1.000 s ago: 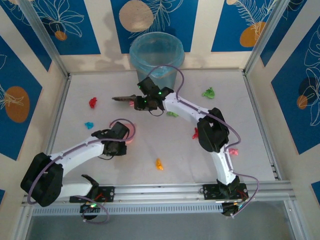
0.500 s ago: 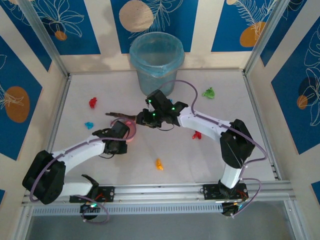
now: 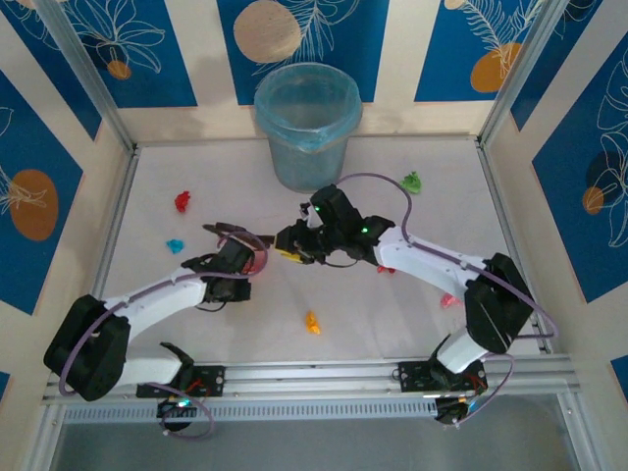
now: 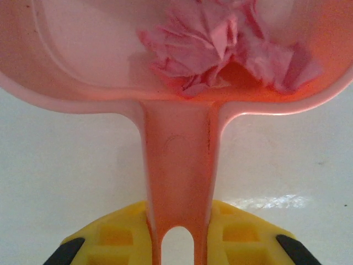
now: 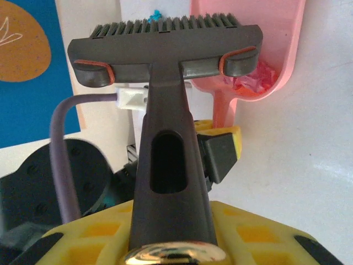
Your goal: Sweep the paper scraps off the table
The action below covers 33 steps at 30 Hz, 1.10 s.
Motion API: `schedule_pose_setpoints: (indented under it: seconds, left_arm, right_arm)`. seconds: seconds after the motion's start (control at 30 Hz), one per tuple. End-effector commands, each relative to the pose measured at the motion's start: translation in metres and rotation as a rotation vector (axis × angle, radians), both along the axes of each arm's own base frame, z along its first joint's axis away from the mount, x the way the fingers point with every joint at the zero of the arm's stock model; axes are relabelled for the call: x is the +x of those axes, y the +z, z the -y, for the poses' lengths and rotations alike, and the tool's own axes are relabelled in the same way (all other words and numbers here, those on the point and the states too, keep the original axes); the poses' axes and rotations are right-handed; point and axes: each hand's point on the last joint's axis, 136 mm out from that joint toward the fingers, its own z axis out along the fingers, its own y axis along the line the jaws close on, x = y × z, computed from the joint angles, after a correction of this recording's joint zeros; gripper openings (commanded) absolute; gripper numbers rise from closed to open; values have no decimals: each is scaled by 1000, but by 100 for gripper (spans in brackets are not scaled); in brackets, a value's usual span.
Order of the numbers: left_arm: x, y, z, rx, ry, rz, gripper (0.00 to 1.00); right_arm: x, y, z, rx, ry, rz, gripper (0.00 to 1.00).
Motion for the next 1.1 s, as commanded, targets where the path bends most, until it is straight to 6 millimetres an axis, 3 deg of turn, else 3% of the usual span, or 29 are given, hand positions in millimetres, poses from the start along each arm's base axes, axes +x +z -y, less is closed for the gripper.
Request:
schedule_pose_setpoints:
  seconds: [0.0,0.2,0.33,0.5,0.63,0.83,1.07]
  left_arm:
    - [-1,1,-8,20,-3,15,0]
    - [-2,8,-7,1,-2,37,0]
    - [-2,14,-4,-29,-6,46,0]
    - [-3,28,1,-80,2,66,0]
    - [-3,45,3,-115,15,95,0]
    - [0,86,-5,-86,32,133,0]
    - [11,159,-10,-68,39,221,0]
  right_arm:
    - [4,32,17,17,-46,115,0]
    - [5,55,58,-69,-102,356,0]
    - [0,59,89,-140,-94,548,0]
    - [-11,45,127,-160,-102,770,0]
    - [-17,25,143,-135,-107,849,0]
    - [-18,-7,154,-164,-118,934,0]
    - [-19,-17,168,-200,-154,954,0]
